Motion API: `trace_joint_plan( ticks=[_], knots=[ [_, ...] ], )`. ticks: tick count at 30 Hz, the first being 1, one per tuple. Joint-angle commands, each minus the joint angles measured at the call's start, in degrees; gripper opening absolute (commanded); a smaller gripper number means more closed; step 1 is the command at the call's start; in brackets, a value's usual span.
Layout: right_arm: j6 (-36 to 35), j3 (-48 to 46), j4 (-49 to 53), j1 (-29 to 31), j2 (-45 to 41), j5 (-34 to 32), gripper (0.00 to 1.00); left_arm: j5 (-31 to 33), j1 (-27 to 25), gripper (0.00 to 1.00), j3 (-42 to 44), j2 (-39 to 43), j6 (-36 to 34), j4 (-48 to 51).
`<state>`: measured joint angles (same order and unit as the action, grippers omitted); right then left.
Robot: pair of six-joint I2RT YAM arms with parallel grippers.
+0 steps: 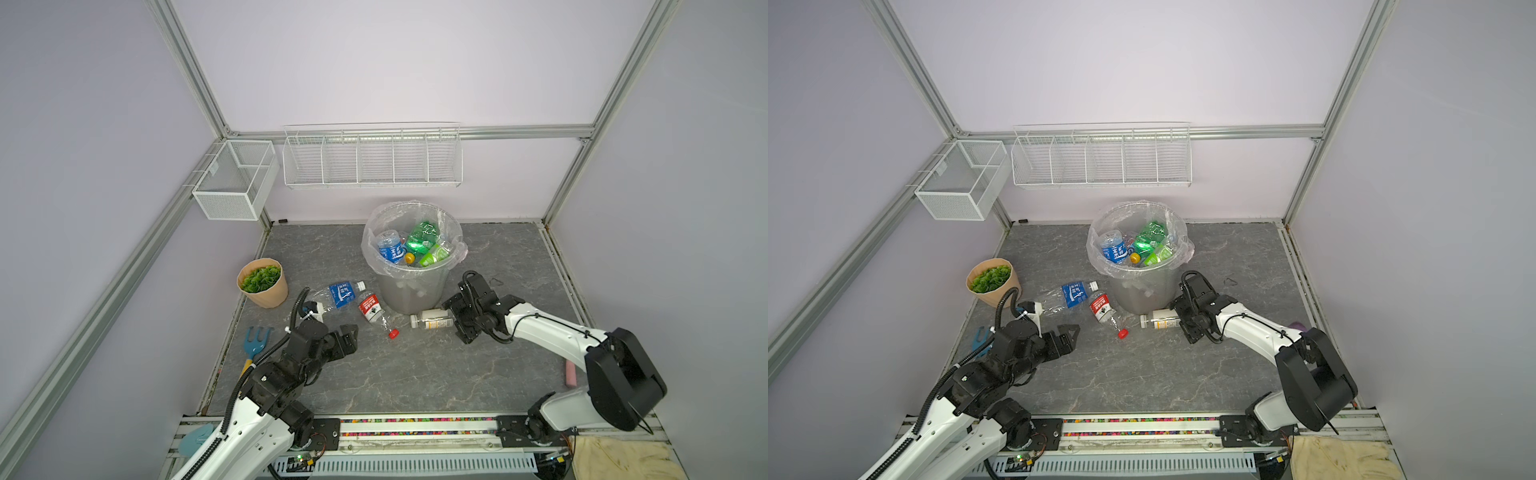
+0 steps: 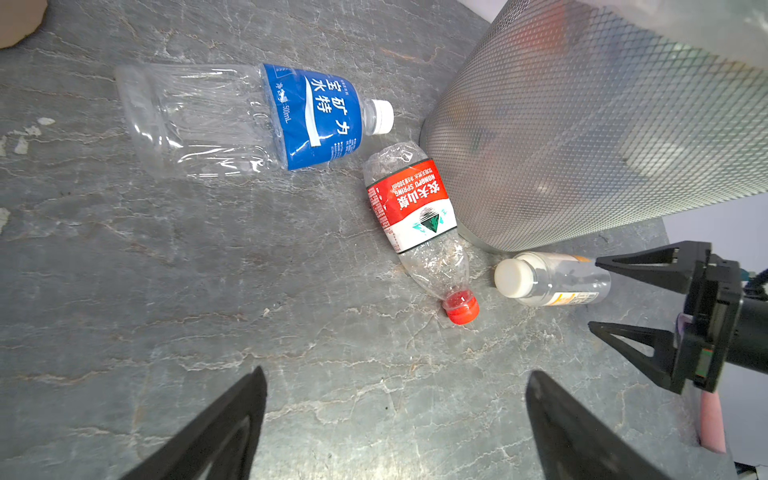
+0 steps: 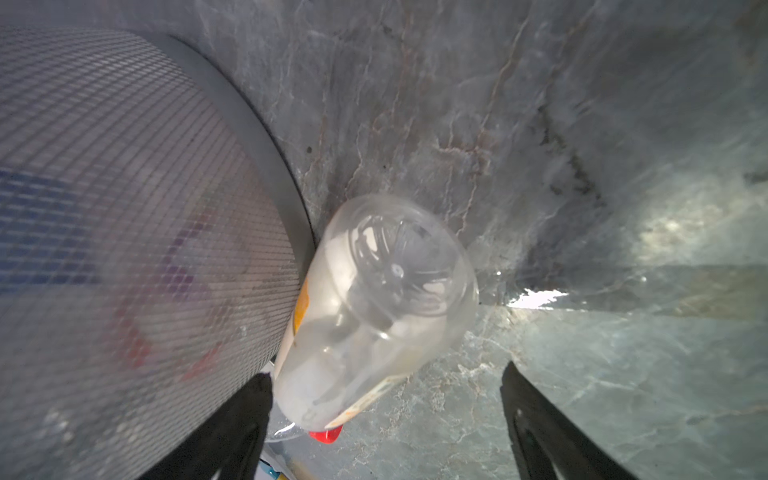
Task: Throw the plastic bottles in the bin
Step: 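Lower the right gripper around the small white-cap bottle and close it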
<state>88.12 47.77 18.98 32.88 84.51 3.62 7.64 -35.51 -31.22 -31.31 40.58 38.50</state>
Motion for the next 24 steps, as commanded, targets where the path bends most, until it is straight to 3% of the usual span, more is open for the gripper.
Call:
trace_joint_plan(
  ticks=[1, 24],
  knots=[
    [7.75, -1.32, -4.78, -0.56, 1.97, 3.35, 0.89, 0.39, 0.35, 0.97, 1.13, 0.55, 1.22, 1.40],
    [12.01, -1.78, -5.13, -1.35, 7.32, 3.42, 0.92, 0.76, 0.35, 0.97, 1.40, 0.19, 0.86, 1.22]
  ],
)
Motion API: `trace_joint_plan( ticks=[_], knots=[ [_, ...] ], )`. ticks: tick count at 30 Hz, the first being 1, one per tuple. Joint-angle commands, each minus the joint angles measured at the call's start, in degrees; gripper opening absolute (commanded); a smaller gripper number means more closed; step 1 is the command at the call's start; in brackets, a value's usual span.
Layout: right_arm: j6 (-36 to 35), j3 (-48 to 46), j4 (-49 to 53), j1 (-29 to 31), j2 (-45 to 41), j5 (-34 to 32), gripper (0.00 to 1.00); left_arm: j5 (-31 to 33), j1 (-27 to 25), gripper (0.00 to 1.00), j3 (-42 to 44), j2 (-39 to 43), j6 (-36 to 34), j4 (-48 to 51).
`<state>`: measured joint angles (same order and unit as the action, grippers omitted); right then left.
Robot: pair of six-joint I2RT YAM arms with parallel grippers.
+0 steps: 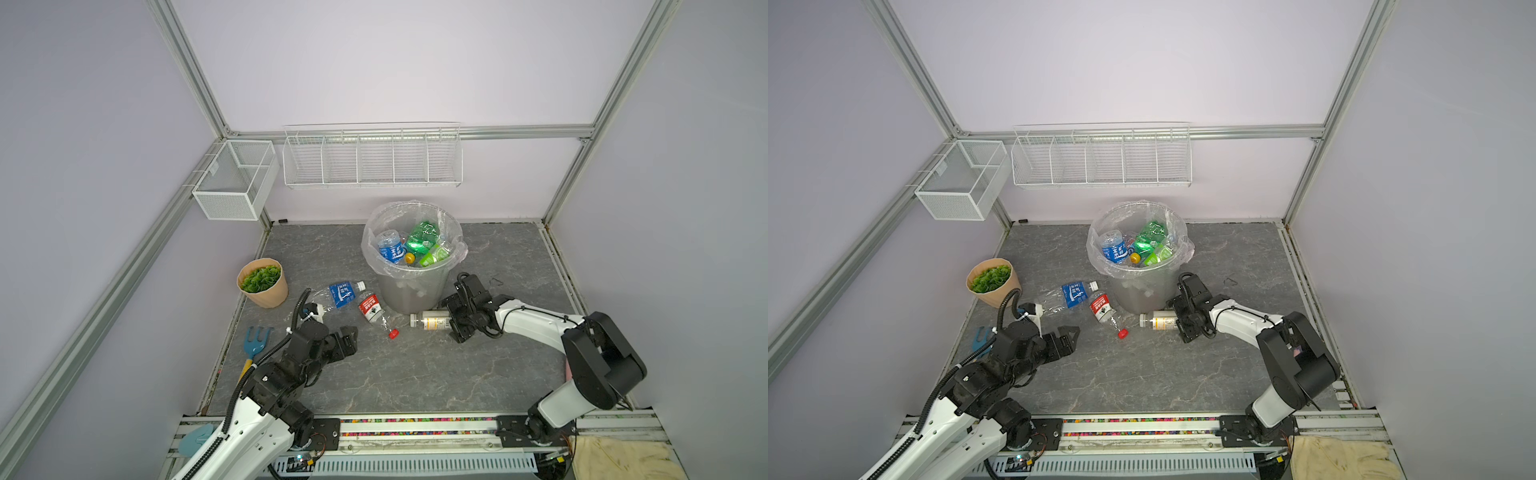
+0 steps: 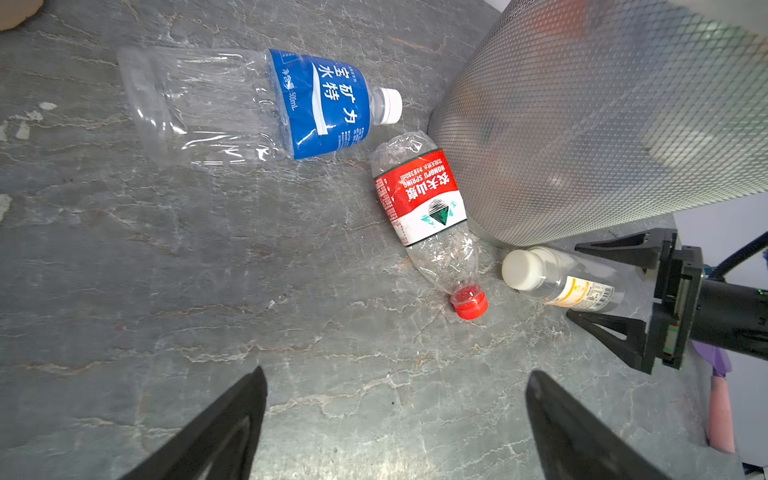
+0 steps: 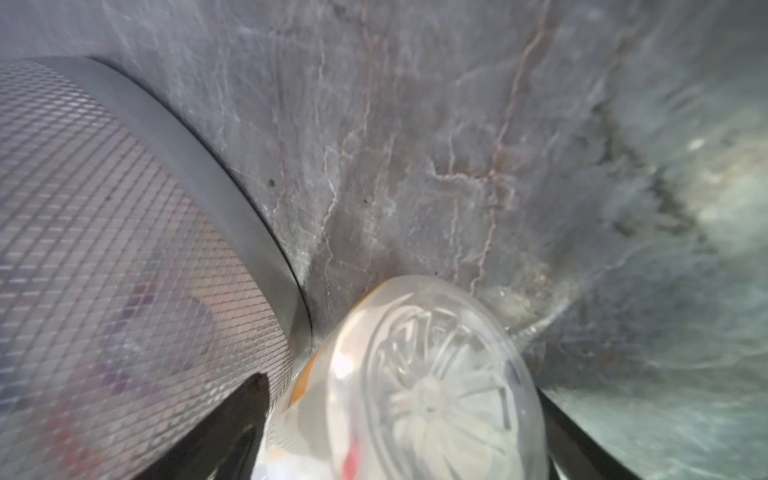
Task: Throw the plastic bottles in the bin
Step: 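Lower the right gripper around the small white-cap bottle and close it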
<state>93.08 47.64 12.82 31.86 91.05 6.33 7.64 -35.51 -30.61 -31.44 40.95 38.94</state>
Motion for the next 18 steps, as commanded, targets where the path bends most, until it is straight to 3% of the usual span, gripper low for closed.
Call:
trace_joint_plan(
  ticks=[1, 5, 7, 11, 18],
  knots=[
    [7.30, -2.02, 0.94, -0.30, 0.37, 0.53, 0.92, 0.71, 0.35, 0.97, 0.86, 0.49, 0.53, 0.86],
    [7.65, -3.09, 0.10, -0.33, -1.30, -0.21, 1.00, 0.71, 0.33, 0.97, 1.25, 0.85, 0.89, 0.70],
    [7.86, -3.38, 0.50, -0.33, -2.23, -0.85, 0.96, 0.72, 0.35, 0.97, 1.18, 0.77, 0.89, 0.77],
    [8.57, -4.41, 1.15, -0.41, -3.55, -1.81, 0.76, 0.71, 0.35, 0.96, 0.97, 0.85, 0.89, 0.91],
    [8.91, -5.41, 1.07, -0.39, -3.82, -1.13, 0.49, 0.62, 0.34, 0.96, 0.98, 1.16, 0.97, 1.23]
  ],
)
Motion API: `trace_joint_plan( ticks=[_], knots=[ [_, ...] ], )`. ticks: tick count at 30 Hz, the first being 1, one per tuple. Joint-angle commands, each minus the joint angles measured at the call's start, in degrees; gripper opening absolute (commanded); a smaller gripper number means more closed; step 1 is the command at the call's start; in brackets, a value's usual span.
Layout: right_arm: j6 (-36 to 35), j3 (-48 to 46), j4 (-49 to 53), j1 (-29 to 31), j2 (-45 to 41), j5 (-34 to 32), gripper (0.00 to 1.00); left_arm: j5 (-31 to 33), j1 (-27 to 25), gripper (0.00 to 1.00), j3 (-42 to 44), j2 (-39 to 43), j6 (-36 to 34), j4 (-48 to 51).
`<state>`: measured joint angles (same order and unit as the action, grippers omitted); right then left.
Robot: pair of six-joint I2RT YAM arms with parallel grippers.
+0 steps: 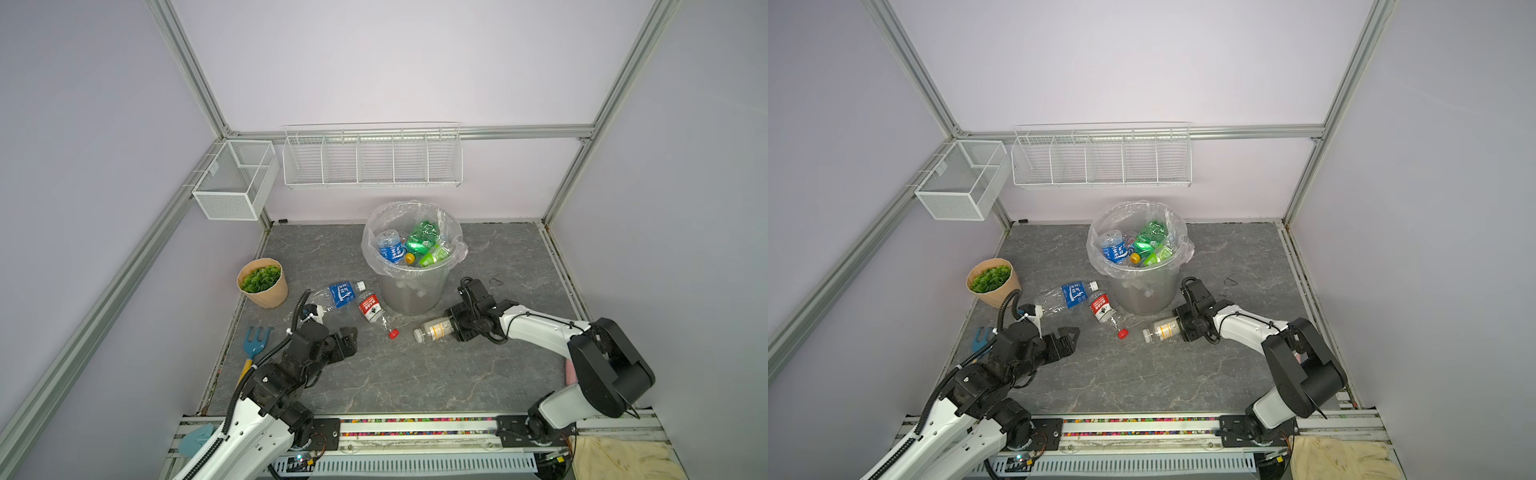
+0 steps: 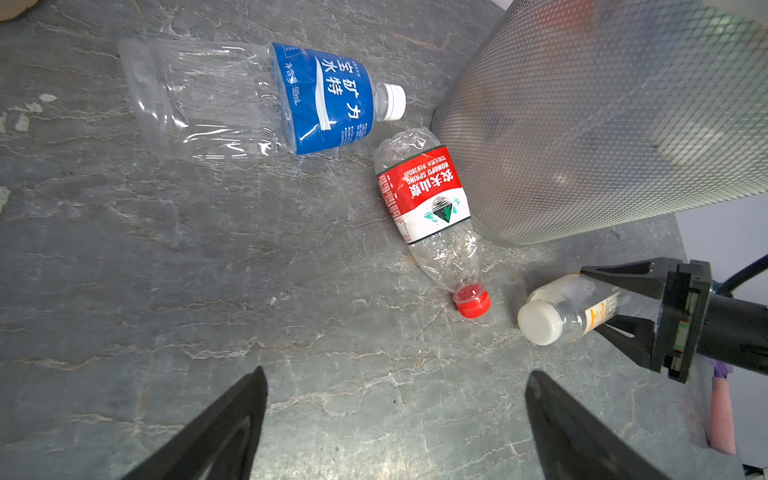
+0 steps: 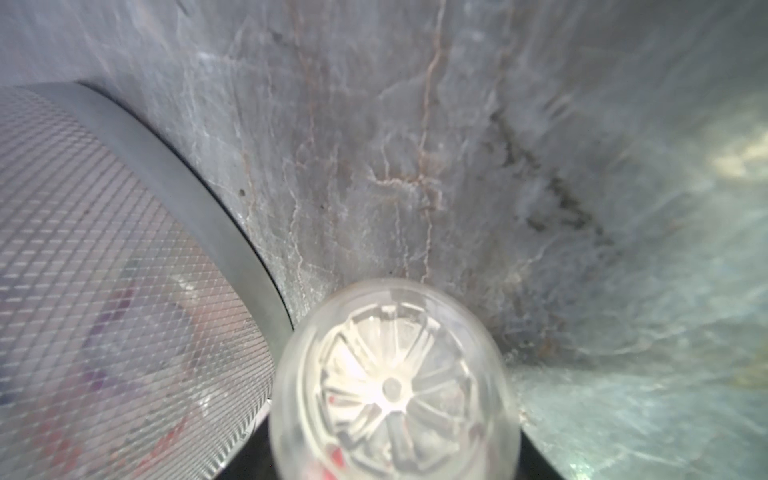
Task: Throw the plastic bottles in the bin
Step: 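Lift the white-cap bottle with the right gripper and raise it high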
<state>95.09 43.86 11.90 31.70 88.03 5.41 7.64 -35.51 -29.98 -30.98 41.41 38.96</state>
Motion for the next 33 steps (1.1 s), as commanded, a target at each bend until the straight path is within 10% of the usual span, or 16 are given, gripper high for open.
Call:
trace_joint_plan(
  ticks=[1, 15, 33],
  knots=[
    [6.93, -1.82, 1.90, -0.26, -1.05, -0.25, 0.45, 0.67, 0.35, 0.96, 0.28, 0.79, 0.52, 1.30],
    [-2.34, -3.40, 4.68, -0.45, -13.52, -5.81, 0.27, 0.53, 0.35, 0.96, 0.43, 1.10, 0.63, 1.13],
    [-38.55, 2.26, 13.83, -0.71, -51.84, -25.14, 0.18, -0.99, 0.35, 0.96, -0.30, 3.28, 1.13, -0.08]
  ],
)
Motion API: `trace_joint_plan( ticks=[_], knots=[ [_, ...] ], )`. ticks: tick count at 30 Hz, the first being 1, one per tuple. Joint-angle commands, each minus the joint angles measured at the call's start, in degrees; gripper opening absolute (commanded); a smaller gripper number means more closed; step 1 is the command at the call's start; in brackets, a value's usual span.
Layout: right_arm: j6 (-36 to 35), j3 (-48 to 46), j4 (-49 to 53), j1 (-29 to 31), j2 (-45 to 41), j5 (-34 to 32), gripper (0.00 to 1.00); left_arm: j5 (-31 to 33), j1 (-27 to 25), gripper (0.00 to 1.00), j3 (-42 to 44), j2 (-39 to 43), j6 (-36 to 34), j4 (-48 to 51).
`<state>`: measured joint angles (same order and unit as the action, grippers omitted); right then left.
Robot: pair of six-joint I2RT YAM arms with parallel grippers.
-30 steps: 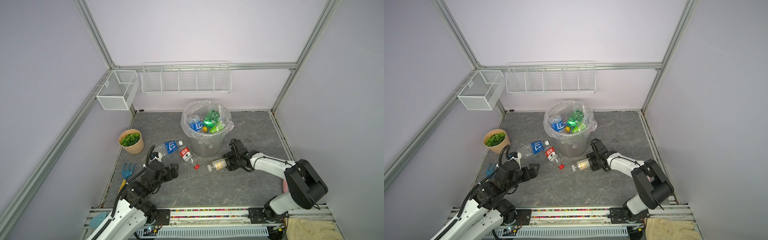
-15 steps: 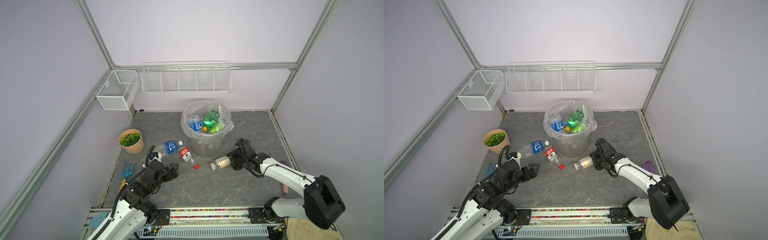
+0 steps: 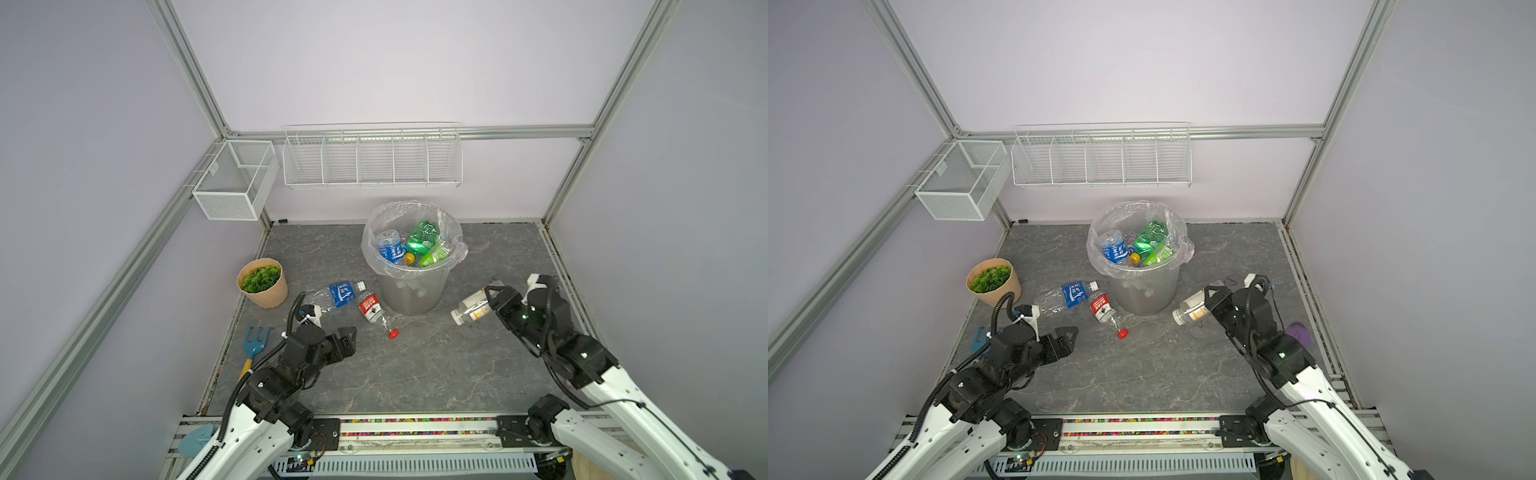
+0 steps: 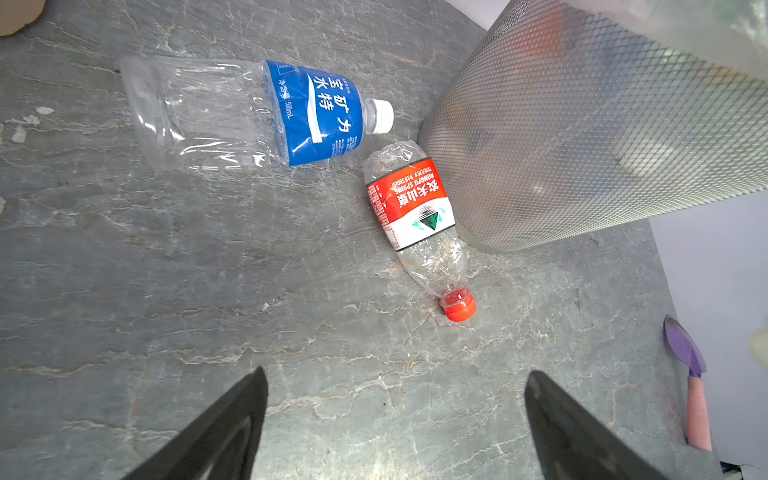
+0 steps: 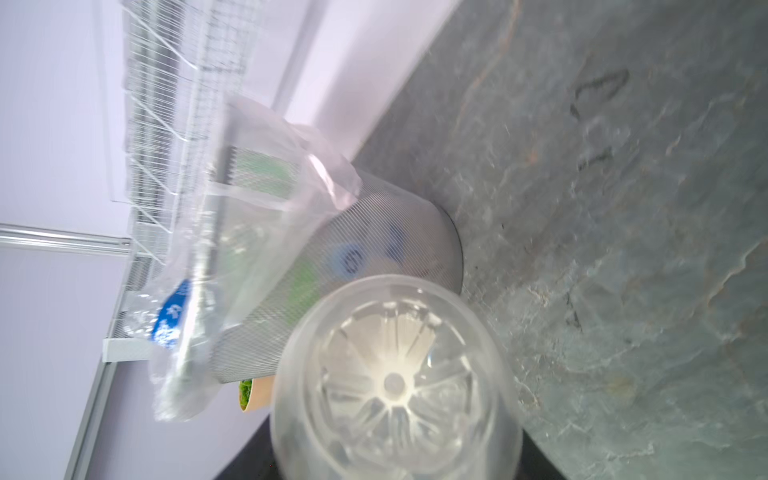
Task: Throw the plastic bottles in the bin
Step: 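Lift the white-cap bottle with the right gripper and raise it high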
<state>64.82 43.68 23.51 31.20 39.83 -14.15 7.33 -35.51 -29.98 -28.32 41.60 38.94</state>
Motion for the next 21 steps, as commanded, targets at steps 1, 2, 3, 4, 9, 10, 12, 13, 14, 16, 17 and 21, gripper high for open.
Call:
trace_joint_plan(
  ticks=[1, 2, 3, 4, 9, 10, 12, 13, 14, 16, 17, 21],
  knots=[
    [-10.51, 3.54, 2.99, -0.24, -5.37, -6.45, 0.18, -0.95, 0.34, 0.95, -0.52, 0.69, 0.85, -0.22],
    [-12.90, 4.91, 3.66, -0.25, -6.79, -7.16, 0.18, -1.23, 0.33, 0.95, -0.77, 0.64, 0.71, -0.48],
    [-14.58, 6.06, 4.30, -0.22, -7.92, -7.69, 0.18, -1.43, 0.35, 0.95, -0.88, 0.69, 0.59, -0.81],
    [-16.67, 7.67, 4.90, -0.21, -8.93, -8.16, 0.18, -1.69, 0.35, 0.95, -1.06, 0.74, 0.51, -1.16],
    [-24.30, 12.31, 4.47, -0.24, -12.93, -8.18, 0.18, -3.41, 0.34, 0.95, -1.40, 1.23, 0.23, -4.19],
    [-25.51, 12.66, 3.63, -0.22, -13.69, -7.64, 0.18, -3.89, 0.35, 0.95, -1.40, 1.46, 0.17, -5.05],
    [-27.62, 12.96, 1.55, -0.20, -14.89, -6.12, 0.18, -4.83, 0.35, 0.95, -1.28, 1.87, 0.17, -6.55],
    [-28.58, 13.22, 0.50, -0.24, -15.28, -5.27, 0.18, -5.25, 0.31, 0.95, -1.15, 2.23, 0.22, -7.20],
    [-29.47, 13.48, -0.44, -0.23, -15.55, -4.50, 0.17, -5.61, 0.32, 0.95, -1.15, 2.59, 0.14, -7.78],
    [-30.95, 13.80, -2.58, -0.18, -15.75, -3.01, 0.17, -6.32, 0.30, 0.95, -1.06, 3.27, 0.11, -8.68],
    [-32.01, 13.80, -4.19, -0.19, -15.97, -1.85, 0.17, -6.70, 0.31, 0.95, -1.02, 3.61, 0.01, -9.09],
    [-33.52, 13.87, -9.28, -0.19, -16.17, 2.60, 0.16, -7.89, 0.30, 0.95, -0.80, 4.94, -0.29, -10.65]
  ],
)
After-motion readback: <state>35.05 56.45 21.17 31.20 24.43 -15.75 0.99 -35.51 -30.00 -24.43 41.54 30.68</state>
